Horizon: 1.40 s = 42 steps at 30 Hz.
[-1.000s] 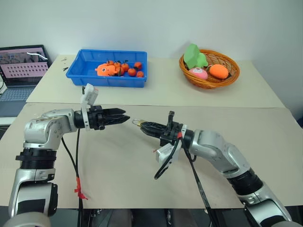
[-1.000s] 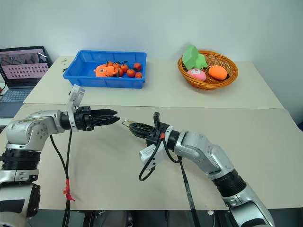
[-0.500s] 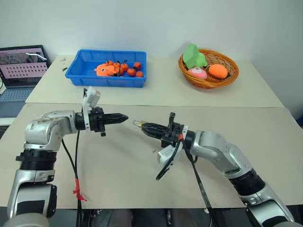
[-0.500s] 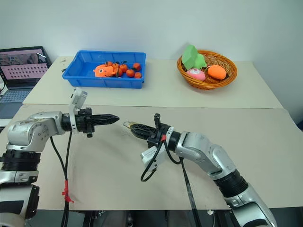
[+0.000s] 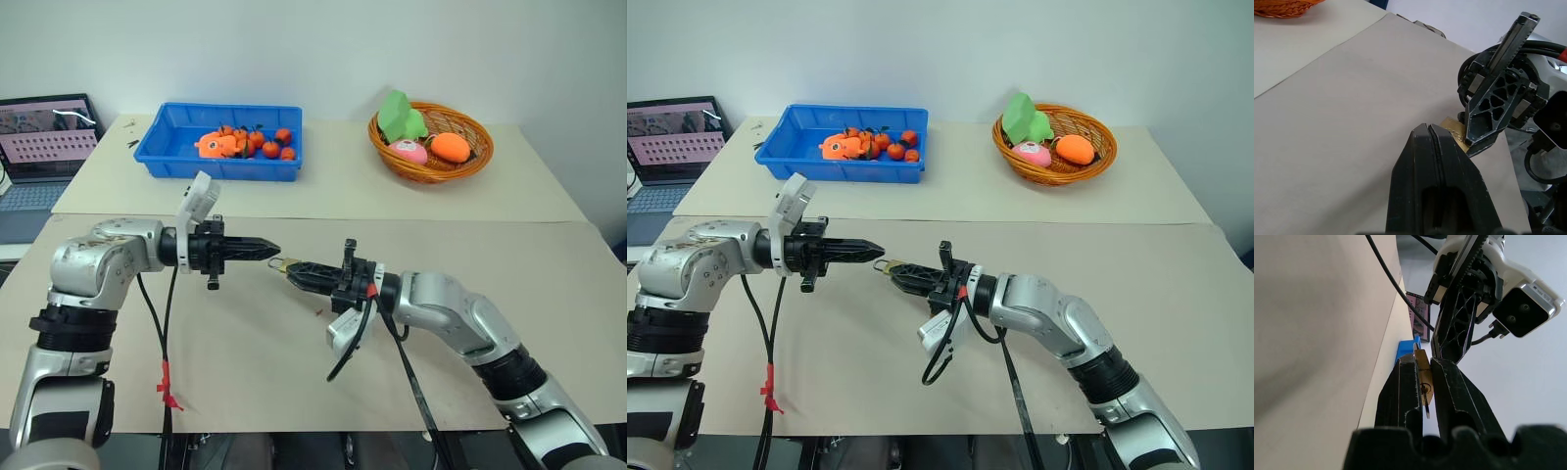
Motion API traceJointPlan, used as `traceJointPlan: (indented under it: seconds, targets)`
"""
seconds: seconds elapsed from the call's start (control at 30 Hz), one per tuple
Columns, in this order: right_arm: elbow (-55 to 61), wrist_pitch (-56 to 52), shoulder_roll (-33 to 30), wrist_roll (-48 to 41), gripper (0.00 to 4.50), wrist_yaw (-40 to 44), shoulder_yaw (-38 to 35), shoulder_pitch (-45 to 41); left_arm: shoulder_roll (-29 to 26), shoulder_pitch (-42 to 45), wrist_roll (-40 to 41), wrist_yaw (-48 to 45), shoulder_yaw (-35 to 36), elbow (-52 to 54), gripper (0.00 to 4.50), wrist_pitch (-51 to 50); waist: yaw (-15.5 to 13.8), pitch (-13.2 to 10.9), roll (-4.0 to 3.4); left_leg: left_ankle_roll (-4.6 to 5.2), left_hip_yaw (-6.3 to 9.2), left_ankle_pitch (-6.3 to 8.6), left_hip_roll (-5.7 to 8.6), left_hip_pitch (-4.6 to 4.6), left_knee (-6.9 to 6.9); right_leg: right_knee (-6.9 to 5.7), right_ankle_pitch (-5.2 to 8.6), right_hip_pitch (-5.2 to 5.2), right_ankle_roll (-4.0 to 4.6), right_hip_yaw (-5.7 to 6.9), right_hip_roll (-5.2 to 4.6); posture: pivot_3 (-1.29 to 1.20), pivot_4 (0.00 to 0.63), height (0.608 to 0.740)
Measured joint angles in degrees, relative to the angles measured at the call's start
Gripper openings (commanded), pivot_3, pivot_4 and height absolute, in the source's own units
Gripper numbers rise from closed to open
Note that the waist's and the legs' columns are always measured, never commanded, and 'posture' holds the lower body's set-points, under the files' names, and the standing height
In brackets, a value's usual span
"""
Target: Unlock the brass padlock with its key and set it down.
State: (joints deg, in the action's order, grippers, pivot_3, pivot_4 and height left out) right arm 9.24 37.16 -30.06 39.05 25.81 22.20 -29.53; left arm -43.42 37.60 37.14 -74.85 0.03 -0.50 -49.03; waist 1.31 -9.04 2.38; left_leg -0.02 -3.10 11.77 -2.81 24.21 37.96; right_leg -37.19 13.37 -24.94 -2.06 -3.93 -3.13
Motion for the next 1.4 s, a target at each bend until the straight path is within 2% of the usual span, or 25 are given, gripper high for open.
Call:
traceJointPlan:
  seconds: [0.4,1.4]
  targets:
    - [0.0,0.2,0.1,-1.1,0.17,0.4,0.0,-1.2,-1.3,0.0,-1.3,-1.0,-1.3,-0.6,0.03,0.6,0.0,0.0,0.0,0.0,0.0,0.0,0.0,0.0,0.0,0.0,0.0,0.0,0.0,0.0,0.0,0.0,0.15,0.74]
    - [-0.5,-5.5,3.2,-1.9,0.17,1.6,-0.4,-3.5,0.7,0.8,-3.7,1.8,-1.5,-2.7,0.03,2.6,-0.1,0.0,0.0,0.0,0.01,0.0,0.0,0.01,0.0,0.0,0.0,0.0,0.0,0.0,0.0,0.0,0.15,0.74]
